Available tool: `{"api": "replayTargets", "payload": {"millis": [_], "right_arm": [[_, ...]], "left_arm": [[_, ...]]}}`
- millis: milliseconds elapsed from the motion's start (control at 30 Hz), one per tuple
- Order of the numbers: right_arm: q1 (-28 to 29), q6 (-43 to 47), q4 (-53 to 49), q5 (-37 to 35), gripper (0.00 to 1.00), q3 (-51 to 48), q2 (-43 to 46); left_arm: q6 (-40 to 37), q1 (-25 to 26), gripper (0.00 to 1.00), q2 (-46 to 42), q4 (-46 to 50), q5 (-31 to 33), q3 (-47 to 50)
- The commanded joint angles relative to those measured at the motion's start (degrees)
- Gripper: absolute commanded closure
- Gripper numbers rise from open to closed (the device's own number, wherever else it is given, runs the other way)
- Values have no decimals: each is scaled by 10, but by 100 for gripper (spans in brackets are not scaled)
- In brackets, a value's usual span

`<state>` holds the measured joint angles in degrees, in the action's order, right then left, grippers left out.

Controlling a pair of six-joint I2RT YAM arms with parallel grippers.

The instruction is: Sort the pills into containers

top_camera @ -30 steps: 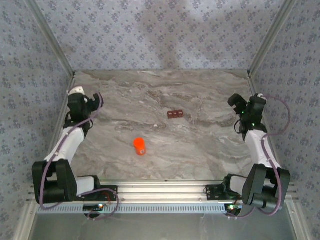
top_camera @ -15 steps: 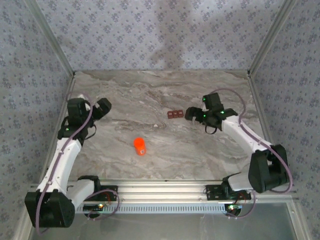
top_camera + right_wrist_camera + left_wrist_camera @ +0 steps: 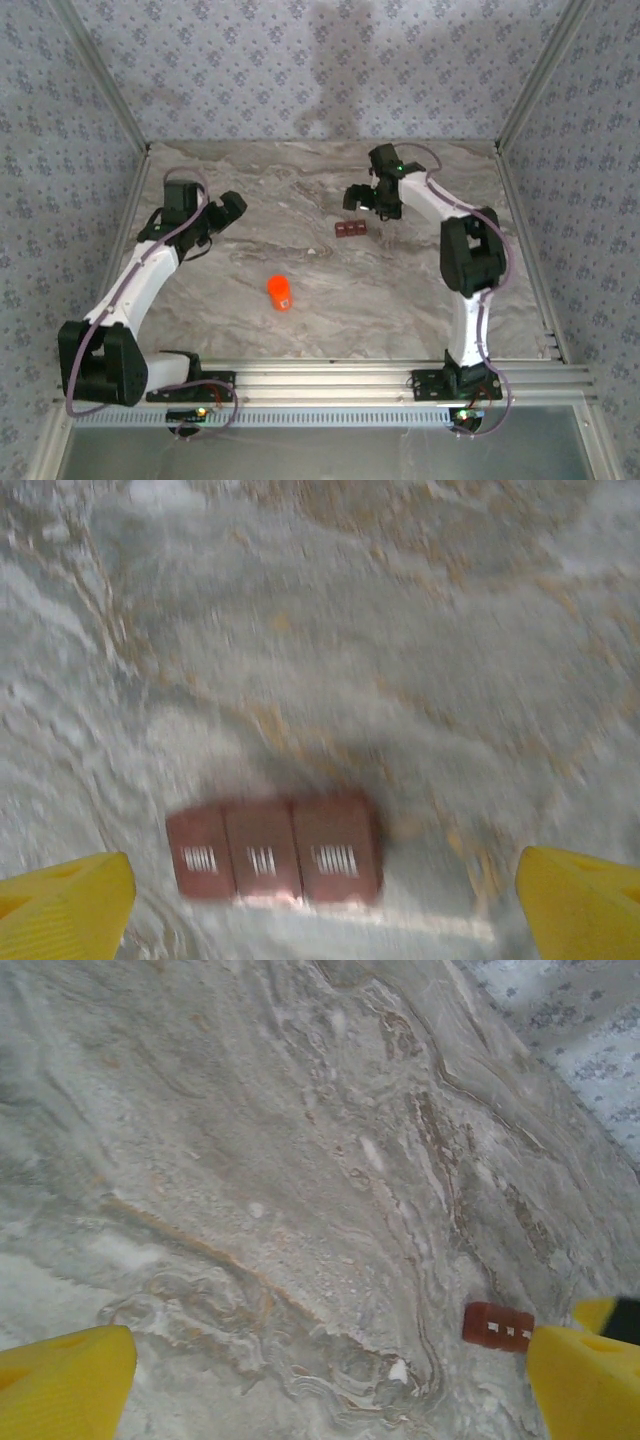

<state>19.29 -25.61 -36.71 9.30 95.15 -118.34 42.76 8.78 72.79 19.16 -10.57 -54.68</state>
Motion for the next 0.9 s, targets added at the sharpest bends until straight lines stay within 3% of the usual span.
{"api": "replayTargets", "payload": {"millis": [0, 300, 633, 867], "right_arm": [[-9, -18, -42, 54, 1, 80, -71], [-12, -40, -5, 116, 4, 95, -112], [13, -71, 74, 174, 5, -33, -25], [77, -80, 109, 202, 5, -133, 63]], "left_arm": [[-1, 11, 0, 19, -9, -12, -30], [2, 18, 0, 33, -13, -12, -39], [6, 19, 0, 34, -17, -10, -34], [5, 19, 0, 45, -27, -7, -28]]}}
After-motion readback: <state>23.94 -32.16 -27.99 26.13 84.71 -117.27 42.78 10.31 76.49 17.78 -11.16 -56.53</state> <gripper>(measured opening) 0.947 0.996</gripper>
